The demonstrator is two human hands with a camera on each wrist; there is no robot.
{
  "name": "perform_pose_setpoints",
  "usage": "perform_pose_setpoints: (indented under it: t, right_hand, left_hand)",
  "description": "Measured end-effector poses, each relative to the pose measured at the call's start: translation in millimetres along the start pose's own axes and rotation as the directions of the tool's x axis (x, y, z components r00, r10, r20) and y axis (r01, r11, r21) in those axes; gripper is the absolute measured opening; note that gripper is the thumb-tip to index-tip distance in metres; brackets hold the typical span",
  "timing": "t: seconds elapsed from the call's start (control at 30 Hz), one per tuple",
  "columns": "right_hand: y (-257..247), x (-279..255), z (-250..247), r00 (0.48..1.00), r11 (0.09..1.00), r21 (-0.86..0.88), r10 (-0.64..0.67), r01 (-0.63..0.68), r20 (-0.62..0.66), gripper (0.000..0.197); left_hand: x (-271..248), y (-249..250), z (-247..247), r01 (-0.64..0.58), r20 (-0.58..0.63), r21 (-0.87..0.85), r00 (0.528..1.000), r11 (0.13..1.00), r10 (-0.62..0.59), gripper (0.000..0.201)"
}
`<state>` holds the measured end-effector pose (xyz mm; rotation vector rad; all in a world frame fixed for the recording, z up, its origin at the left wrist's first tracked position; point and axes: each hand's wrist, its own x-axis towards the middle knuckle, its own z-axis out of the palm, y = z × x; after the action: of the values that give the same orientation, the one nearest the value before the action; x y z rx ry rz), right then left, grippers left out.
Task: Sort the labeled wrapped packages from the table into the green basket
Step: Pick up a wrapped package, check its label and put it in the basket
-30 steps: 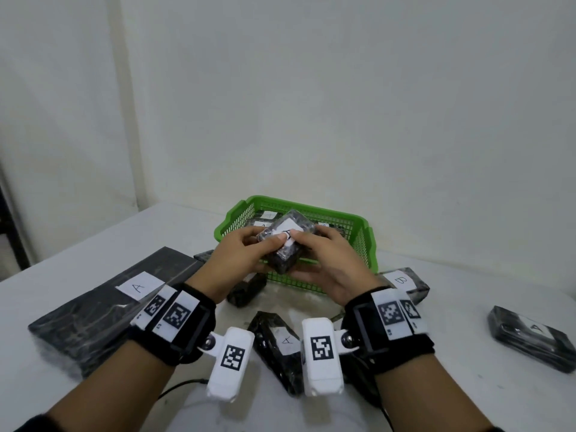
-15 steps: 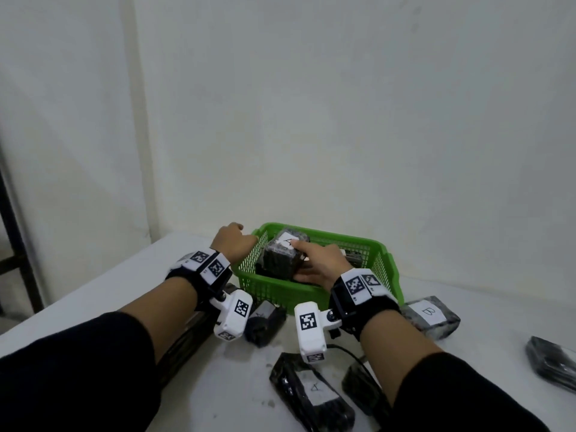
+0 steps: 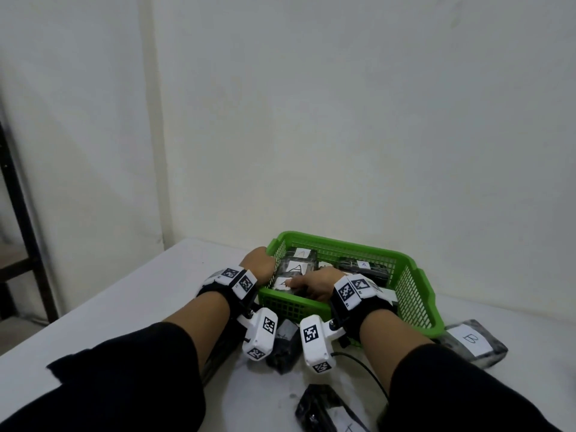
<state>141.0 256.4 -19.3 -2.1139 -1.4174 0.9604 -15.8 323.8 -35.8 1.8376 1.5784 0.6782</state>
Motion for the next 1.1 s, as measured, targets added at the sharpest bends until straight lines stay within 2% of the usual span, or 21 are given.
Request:
perform_pose_setpoints:
  t: [0.1, 0.23, 0.33, 0.53, 0.67, 0.8, 0.9, 0.97, 1.03, 1.1]
  right_hand:
    - [-0.7, 4.4, 2.8, 0.999, 1.0, 0.002, 0.02, -0.02, -0.025, 0.06]
    - [-7.0, 6.4, 7.2, 1.0, 0.999, 0.045, 0.01, -0.008, -0.03, 0.044]
    - [-13.3, 3.9, 9.7, 0.999, 0.999, -0.022, -0.031, 0.03, -0.027, 0.031]
    - [-11.5, -1.8, 7.2, 0.997, 0.997, -0.013, -0.07, 0.07, -0.02, 0.032]
    - [-6.2, -15.1, 2.9, 0.991, 0.994, -0.023, -0.109, 0.108, -0.074, 0.032]
    - [2.1, -37.0, -5.8, 0.968, 0.977, -0.044, -0.211, 0.207, -0.139, 0.046]
    - [11.1, -66.6, -21.1, 0.932, 0.949, -0.101, -0.313, 0.299, -0.182, 0.049]
    - [19.6, -85.5, -33.7, 0.914, 0.936, -0.099, -0.352, 0.339, -0.2, 0.056]
    - [28.9, -103.9, -43.6, 0.906, 0.929, -0.074, -0.369, 0.362, -0.209, 0.067]
    - [40.0, -121.0, -51.0, 0.897, 0.925, -0.073, -0.379, 0.372, -0.226, 0.077]
  left_hand:
    - [1.6, -1.1, 2.0, 0.002, -0.008, -0.02, 1.0, 1.0, -0.002, 0.016]
    - [2.4, -1.8, 2.1, 0.01, 0.003, -0.054, 1.0, 0.998, -0.01, 0.026]
    - [4.3, -4.0, 2.9, 0.018, 0.004, -0.065, 1.0, 0.998, -0.018, 0.03]
    - [4.1, -2.3, 2.5, 0.026, -0.004, -0.052, 1.0, 0.998, -0.026, 0.031]
    - [-7.7, 5.9, -1.2, 0.016, -0.009, 0.003, 1.0, 1.0, -0.016, 0.034]
    - [-20.2, 11.0, -6.1, 0.008, -0.094, 0.037, 0.996, 0.999, -0.005, 0.034]
    - [-32.2, 16.3, -10.5, -0.085, -0.16, 0.08, 0.982, 0.993, 0.097, 0.037]
    - [-43.4, 19.5, -13.4, -0.182, -0.188, 0.118, 0.961, 0.976, 0.202, 0.046]
    - [-57.0, 23.2, -15.6, -0.296, -0.185, 0.175, 0.927, 0.939, 0.327, 0.051]
    - [-74.2, 28.0, -15.4, -0.422, -0.164, 0.216, 0.873, 0.88, 0.459, 0.05]
